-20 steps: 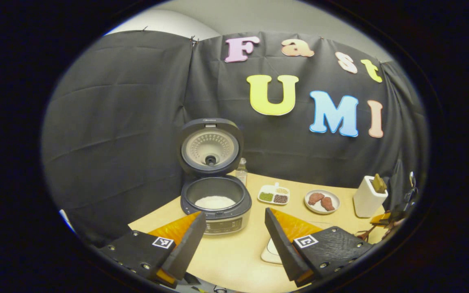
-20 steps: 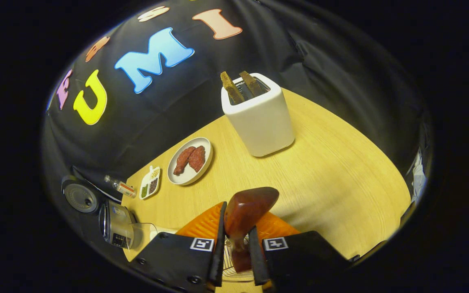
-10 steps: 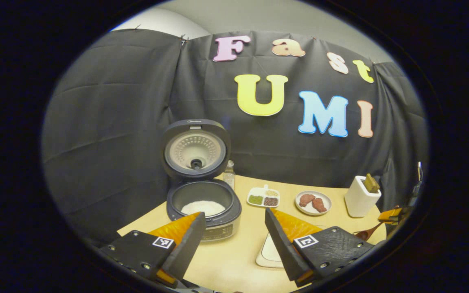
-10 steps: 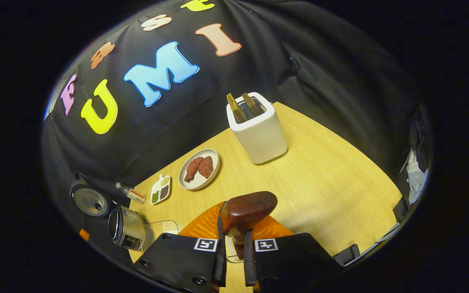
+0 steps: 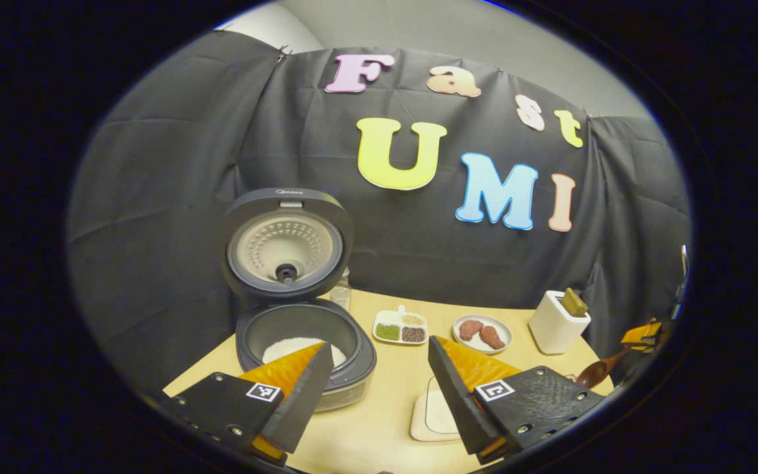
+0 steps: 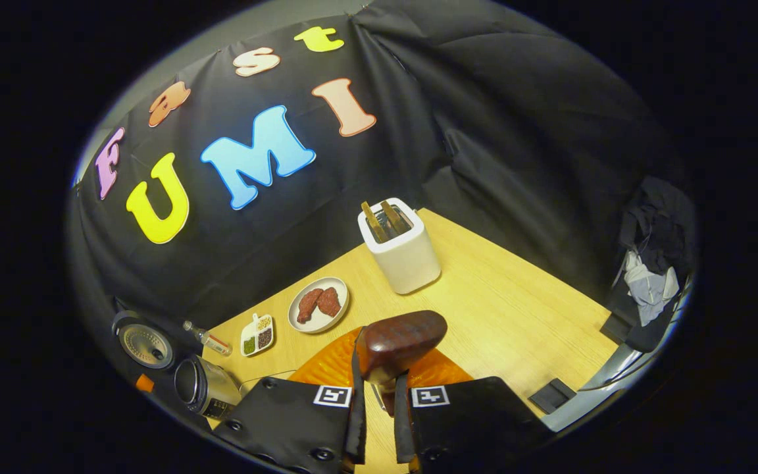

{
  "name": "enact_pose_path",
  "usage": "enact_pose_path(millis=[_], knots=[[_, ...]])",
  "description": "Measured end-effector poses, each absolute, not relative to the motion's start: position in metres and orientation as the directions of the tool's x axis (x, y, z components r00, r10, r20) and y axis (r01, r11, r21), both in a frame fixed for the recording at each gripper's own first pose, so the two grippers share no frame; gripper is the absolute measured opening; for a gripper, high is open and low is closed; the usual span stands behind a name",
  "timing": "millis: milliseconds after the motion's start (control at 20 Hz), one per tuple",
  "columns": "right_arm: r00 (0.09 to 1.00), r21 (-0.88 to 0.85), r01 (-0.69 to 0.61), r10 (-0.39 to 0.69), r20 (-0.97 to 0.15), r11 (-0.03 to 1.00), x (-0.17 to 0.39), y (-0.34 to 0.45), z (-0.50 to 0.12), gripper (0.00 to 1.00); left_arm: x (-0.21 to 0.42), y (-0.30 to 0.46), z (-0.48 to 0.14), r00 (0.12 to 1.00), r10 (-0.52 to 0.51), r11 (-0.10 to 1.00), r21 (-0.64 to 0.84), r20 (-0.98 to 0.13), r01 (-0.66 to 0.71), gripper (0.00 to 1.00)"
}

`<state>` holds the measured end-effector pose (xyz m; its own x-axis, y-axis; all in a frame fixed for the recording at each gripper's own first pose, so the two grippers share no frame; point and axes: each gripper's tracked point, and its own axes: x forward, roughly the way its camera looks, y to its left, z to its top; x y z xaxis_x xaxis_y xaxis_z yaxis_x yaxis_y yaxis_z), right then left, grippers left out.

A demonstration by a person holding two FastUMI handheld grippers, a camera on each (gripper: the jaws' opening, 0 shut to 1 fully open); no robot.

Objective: Close the left gripper, press the button to open the rice cooker; take a wooden spoon from the chopstick holder with the right hand, scoop a spoonful of rice and pour it into the rice cooker, then put the wooden spoon back into the chopstick holder.

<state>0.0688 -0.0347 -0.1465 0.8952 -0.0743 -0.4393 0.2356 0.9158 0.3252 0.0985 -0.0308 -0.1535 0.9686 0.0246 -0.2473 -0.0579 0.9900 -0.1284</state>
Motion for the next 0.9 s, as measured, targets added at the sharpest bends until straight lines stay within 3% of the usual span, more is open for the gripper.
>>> enact_pose_path(millis=[300,900], knots=[[0.915,0.312,0.204,-0.067,-0.398,0.928,0.062,0.017,-0.126,0.19,0.102,0.01,-0.158,0.972,-0.021,0.988,-0.154,-0.233,-0.015,0.91],[0.9,0.274,-0.003,0.122,-0.418,0.962,0.107,0.141,-0.151,0.19,0.083,0.07,-0.139,0.974,-0.039,0.989,-0.146,-0.223,0.006,0.92]])
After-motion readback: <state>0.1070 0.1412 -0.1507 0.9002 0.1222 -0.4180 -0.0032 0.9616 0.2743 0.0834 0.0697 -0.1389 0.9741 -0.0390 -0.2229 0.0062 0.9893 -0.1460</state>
